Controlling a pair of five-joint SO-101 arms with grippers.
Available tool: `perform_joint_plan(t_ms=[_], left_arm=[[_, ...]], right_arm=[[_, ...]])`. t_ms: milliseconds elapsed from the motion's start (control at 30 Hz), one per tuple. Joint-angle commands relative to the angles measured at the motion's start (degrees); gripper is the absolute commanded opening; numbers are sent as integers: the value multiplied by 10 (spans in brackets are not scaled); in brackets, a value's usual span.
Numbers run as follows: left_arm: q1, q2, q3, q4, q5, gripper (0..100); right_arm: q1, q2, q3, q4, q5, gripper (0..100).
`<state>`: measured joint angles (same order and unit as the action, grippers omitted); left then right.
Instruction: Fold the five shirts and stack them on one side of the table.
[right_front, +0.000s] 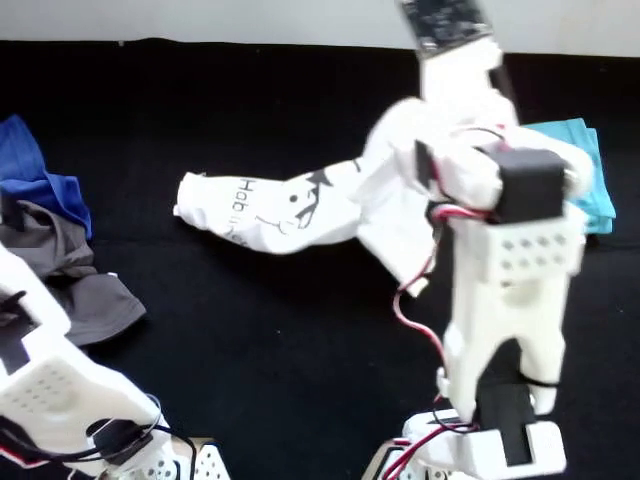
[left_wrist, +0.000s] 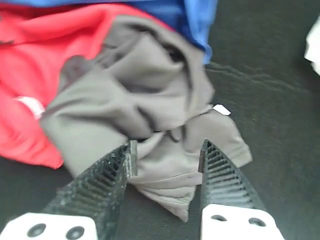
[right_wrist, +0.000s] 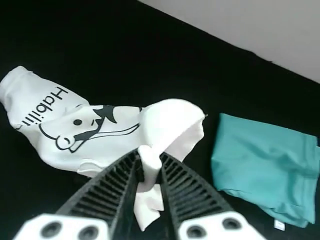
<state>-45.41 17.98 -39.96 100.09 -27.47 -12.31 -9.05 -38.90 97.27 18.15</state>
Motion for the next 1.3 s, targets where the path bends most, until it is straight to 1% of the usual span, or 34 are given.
perform_joint_plan(t_ms=[0, 100, 200, 267, 400, 500, 567, 800, 1000, 1133, 1200, 1267], left_arm=[[62, -28, 33, 4, -2, 210], [120, -22, 81, 4, 4, 210], [175, -22, 130, 2, 43, 210], [218, -22, 160, 1, 58, 210], [320, -22, 206, -11, 68, 211], [380, -22, 237, -52, 68, 213], [404, -22, 267, -90, 68, 213], [469, -22, 357, -207, 68, 213], [472, -21, 427, -343, 68, 213], [473, -2, 446, -395, 68, 213], [471, 29, 443, -410, 68, 213], [470, 61, 424, -407, 68, 210]], right_arm=[[45, -33, -24, 39, 21, 6], [117, -44, -7, 29, 24, 6], [193, -46, -6, -5, 25, 6], [226, -44, -1, -22, 25, 6], [240, -43, 8, -29, 25, 6], [238, -43, 18, -31, 25, 6], [240, -42, 25, -37, 25, 6], [240, -43, 60, -45, 25, 6], [240, -44, 78, -45, 25, 6], [238, -45, 78, -44, 25, 6], [237, -47, 78, -42, 23, 6], [237, -48, 78, -41, 22, 6]])
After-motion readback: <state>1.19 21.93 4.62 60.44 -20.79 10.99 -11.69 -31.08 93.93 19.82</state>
